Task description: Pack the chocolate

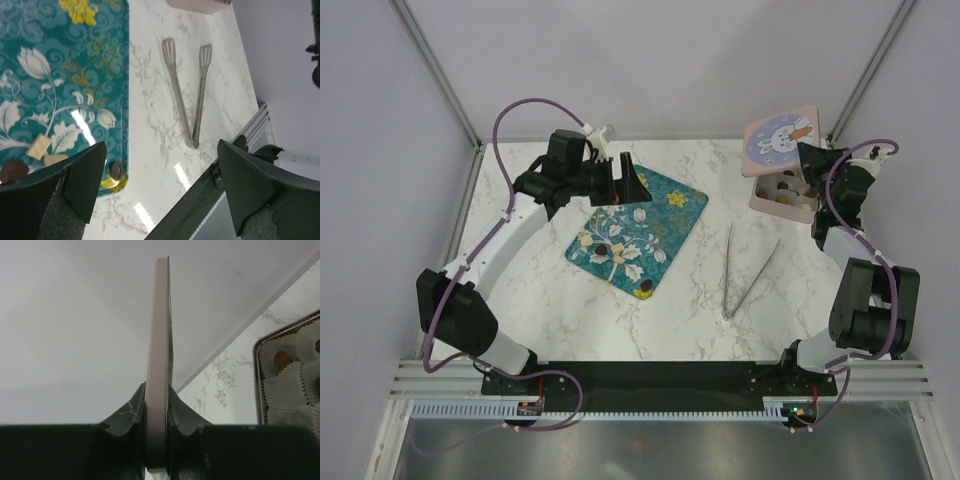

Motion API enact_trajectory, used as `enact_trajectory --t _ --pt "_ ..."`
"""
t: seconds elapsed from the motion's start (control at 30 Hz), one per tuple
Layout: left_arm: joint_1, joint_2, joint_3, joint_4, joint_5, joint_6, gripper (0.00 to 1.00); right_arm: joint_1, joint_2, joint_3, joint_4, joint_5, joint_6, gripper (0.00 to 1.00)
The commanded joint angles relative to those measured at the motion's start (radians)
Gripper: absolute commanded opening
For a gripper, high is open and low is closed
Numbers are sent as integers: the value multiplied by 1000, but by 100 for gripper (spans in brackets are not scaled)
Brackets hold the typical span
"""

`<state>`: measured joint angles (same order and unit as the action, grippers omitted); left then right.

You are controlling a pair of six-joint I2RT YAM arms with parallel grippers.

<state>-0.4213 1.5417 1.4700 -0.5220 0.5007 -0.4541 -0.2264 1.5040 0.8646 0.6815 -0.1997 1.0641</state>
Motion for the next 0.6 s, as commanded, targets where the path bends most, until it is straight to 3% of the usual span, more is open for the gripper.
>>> enact_trajectory --t 0.0,0.3,0.57 --pt "-5 -87 -103 34 16 45 100 -43 53 -24 187 5 91 0" --pt "-5 -336 -371 33 -21 58 100 -64 156 -64 340 14 82 0" --pt "-5 -436 -386 -13 -37 72 100 -76 237 -107 463 69 85 0"
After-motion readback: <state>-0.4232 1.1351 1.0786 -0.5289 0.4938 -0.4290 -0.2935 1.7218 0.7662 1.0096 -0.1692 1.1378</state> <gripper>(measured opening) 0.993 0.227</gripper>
